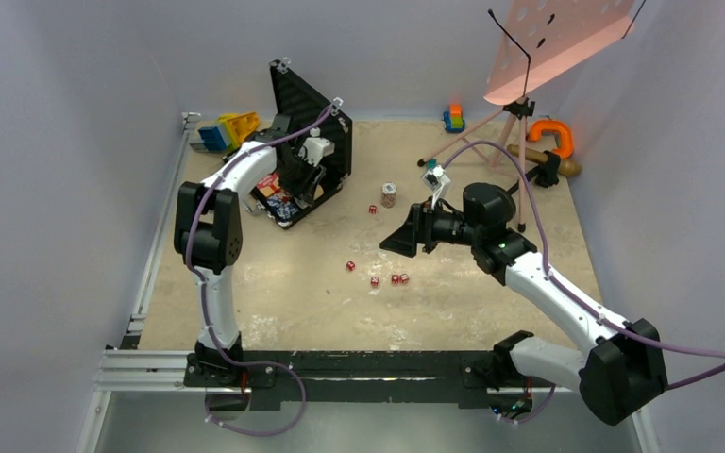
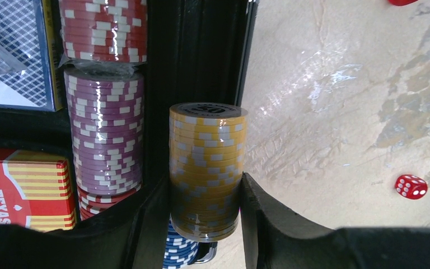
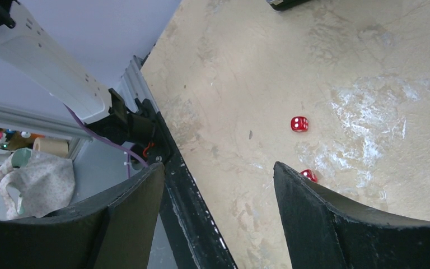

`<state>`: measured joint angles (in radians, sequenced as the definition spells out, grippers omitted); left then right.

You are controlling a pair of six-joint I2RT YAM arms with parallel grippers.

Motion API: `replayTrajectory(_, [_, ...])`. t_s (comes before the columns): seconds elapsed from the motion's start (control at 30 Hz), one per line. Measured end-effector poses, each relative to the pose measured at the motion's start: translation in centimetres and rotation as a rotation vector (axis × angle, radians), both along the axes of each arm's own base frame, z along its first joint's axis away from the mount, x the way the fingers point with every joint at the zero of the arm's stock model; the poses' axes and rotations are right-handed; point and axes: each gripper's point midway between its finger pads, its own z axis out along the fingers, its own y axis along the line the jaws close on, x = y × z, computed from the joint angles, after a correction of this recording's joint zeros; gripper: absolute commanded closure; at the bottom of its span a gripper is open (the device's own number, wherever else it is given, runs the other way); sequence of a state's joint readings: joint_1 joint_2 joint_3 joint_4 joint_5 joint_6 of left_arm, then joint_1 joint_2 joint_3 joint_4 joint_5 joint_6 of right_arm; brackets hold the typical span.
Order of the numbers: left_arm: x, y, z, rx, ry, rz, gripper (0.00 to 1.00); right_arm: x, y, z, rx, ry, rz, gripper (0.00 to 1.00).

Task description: Pack up texas hold em set

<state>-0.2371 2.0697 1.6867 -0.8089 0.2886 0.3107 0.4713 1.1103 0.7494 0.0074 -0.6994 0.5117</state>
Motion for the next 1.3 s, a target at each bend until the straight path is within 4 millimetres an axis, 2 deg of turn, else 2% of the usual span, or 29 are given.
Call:
replayTrajectory(0.07, [0.0,0.3,-0.3,0.013,0.005,0.006,0.99,-0.1,0.0,-0.2,-0.002,0.004,0.0,0.25])
replayTrajectory(0.13, [0.1,0.5,-0.5,0.025,0.006,0.012,0.93,-0.1,0.0,-0.2,-0.002,0.004,0.0,0.25])
replayTrajectory(0.3, [0.2,1.2,-1.2,0.061,0.013,0.033,0.54,-0.1,0.0,-0.2,-0.002,0.003,0.0,0.25])
replayTrajectory(0.4, [0.2,1.3,-1.3,0.069,0.014,0.041,0.43,-0.1,0.0,-0.2,-0.002,0.003,0.0,0.25])
replayTrajectory(0.67, [0.5,1.4,-1.0,0.071,0.003,0.069,0.39,-0.1,0.0,-0.2,-0.002,0.003,0.0,0.25])
replayTrajectory(0.83, [1.2,1.1,-0.1,0.049,-0.03,0.097,0.52,0.0,0.0,-0.2,-0.001,0.002,0.0,0.25])
replayTrajectory(1.17, [3.4,0.0,1.1,-0.011,-0.106,0.16,0.58,0.0,0.0,-1.1,-0.01,0.021,0.001,0.25])
replayTrajectory(1.3, [4.7,-0.6,2.2,-0.026,-0.141,0.154,0.58,0.1,0.1,-1.4,-0.013,0.028,0.002,0.25])
